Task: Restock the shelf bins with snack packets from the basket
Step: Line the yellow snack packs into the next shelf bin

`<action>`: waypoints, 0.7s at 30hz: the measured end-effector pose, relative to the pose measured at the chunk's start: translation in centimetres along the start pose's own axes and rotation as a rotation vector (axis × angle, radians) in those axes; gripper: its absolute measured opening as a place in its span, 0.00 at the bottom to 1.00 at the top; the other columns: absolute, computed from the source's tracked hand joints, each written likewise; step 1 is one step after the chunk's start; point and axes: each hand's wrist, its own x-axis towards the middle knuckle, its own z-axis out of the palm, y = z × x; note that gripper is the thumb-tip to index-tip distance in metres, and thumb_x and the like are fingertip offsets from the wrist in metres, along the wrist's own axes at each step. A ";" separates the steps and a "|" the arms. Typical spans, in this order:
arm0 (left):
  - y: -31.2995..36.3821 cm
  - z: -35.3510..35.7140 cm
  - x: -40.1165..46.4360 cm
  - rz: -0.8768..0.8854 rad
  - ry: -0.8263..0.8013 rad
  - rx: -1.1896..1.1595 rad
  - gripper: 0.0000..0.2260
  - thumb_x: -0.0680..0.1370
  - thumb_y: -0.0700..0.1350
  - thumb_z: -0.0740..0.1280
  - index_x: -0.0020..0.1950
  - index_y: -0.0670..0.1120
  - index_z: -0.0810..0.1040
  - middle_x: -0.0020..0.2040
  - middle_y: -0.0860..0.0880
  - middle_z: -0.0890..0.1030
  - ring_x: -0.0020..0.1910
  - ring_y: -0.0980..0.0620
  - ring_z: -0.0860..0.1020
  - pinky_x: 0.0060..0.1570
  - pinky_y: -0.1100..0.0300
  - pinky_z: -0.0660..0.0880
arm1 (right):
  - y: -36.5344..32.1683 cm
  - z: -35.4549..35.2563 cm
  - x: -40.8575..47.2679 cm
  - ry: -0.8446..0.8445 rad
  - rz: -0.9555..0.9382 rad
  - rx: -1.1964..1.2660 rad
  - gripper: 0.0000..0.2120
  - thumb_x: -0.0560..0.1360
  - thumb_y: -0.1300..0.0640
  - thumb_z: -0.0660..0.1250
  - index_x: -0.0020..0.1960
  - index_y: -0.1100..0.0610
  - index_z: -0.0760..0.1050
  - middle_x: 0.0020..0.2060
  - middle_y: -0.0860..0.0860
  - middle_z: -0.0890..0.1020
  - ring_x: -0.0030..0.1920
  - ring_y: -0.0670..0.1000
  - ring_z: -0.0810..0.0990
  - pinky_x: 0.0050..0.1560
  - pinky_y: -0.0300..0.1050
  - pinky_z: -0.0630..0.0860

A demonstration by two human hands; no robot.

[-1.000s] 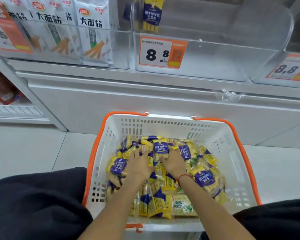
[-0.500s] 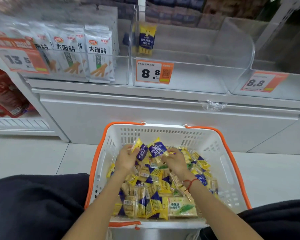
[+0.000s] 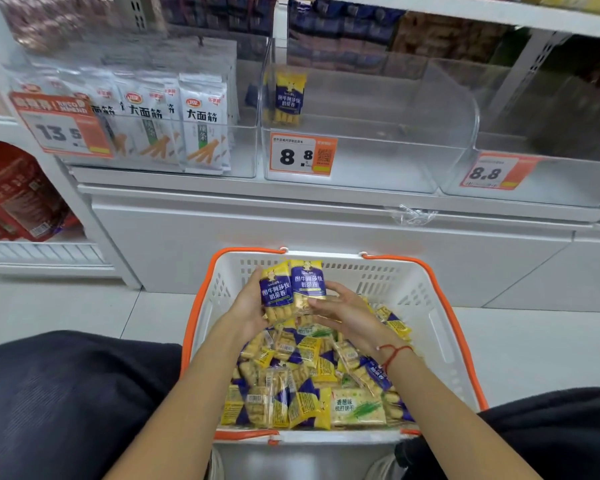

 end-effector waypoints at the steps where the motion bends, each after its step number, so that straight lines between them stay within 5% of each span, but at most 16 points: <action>1: 0.0 0.1 0.0 -0.014 -0.010 -0.001 0.25 0.82 0.61 0.50 0.62 0.45 0.76 0.51 0.44 0.83 0.46 0.48 0.81 0.35 0.56 0.78 | 0.0 0.0 0.1 0.001 -0.008 -0.001 0.21 0.72 0.64 0.72 0.62 0.55 0.71 0.47 0.53 0.84 0.47 0.50 0.83 0.48 0.40 0.79; 7: -0.3 0.5 0.2 0.055 -0.028 0.104 0.20 0.81 0.55 0.56 0.64 0.43 0.76 0.51 0.42 0.83 0.42 0.46 0.82 0.40 0.56 0.77 | 0.3 1.4 0.4 0.129 -0.126 -0.219 0.20 0.72 0.62 0.73 0.61 0.55 0.72 0.45 0.51 0.83 0.41 0.48 0.83 0.41 0.37 0.80; 11: -1.2 0.8 0.3 0.084 -0.048 0.239 0.15 0.80 0.50 0.62 0.62 0.43 0.78 0.48 0.45 0.83 0.45 0.50 0.80 0.53 0.54 0.74 | 1.8 2.4 1.3 0.191 -0.260 -0.576 0.21 0.72 0.51 0.73 0.63 0.49 0.74 0.53 0.48 0.78 0.46 0.51 0.82 0.52 0.50 0.79; 17: -2.4 0.2 0.8 0.080 0.046 0.247 0.19 0.82 0.50 0.60 0.68 0.41 0.71 0.50 0.41 0.84 0.45 0.43 0.83 0.64 0.48 0.71 | 2.0 3.1 3.1 -0.031 -0.157 -0.690 0.21 0.77 0.44 0.64 0.67 0.50 0.73 0.57 0.49 0.78 0.56 0.51 0.77 0.61 0.50 0.74; 21: -3.6 -2.0 2.9 0.018 0.179 0.167 0.27 0.79 0.56 0.63 0.73 0.44 0.65 0.66 0.40 0.75 0.64 0.41 0.74 0.63 0.47 0.70 | 3.5 1.7 4.4 -0.029 -0.013 -1.034 0.15 0.80 0.54 0.60 0.65 0.57 0.72 0.61 0.52 0.76 0.57 0.54 0.77 0.58 0.49 0.74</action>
